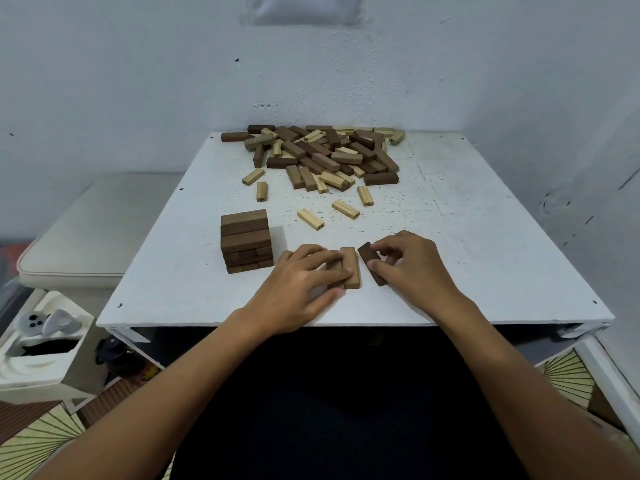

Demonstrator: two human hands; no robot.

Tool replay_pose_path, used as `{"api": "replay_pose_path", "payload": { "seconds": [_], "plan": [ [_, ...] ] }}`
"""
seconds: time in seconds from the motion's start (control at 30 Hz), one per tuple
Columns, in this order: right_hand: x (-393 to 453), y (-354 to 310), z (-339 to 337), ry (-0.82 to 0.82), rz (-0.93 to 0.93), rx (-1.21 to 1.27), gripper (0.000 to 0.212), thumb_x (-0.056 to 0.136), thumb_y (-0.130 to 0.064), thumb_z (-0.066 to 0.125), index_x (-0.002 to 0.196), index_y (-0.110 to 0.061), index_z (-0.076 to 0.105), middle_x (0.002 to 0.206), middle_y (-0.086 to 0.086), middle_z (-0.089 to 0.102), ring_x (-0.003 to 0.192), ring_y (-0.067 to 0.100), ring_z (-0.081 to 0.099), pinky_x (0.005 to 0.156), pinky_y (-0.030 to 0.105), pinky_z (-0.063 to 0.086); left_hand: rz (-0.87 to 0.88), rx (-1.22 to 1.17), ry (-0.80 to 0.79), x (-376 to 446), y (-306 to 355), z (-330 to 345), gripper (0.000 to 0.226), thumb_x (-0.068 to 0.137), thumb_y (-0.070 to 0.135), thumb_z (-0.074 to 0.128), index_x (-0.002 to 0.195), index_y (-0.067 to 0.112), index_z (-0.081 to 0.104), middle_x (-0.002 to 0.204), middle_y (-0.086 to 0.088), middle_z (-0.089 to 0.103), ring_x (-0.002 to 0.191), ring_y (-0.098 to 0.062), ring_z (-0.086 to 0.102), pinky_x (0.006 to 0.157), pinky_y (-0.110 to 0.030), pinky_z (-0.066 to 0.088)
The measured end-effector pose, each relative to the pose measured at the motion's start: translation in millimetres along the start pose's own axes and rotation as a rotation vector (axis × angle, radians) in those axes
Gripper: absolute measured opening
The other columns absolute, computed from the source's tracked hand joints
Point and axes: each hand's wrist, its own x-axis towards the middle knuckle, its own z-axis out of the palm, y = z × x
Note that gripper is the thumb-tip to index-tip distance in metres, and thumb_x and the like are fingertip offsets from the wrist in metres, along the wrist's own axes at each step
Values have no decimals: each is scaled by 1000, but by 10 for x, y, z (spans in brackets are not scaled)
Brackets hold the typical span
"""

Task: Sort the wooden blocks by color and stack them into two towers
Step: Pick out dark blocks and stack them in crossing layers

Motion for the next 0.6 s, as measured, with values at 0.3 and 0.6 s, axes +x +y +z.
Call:
{"api": "replay_pose_path", "payload": {
  "seconds": [0.3,0.6],
  "plan": [
    [39,-21,-280,-327,-8,43,47,78,-24,79,122,-26,65,127,-10,56,109,8,54,83,22,41,-76,-98,-58,119,25,-88,51,84,52,61,131,33,58,145,3,45,132,-16,34,102,-44,37],
    [82,11,-226,-422,-49,47,69,70,-23,85,133,-23,58,135,-7,53,121,10,49,101,28,40,-213,-229,-158,285,25,-211,78,74,46,80,141,20,48,136,0,53,127,-11,39,105,-33,37]
  ]
}}
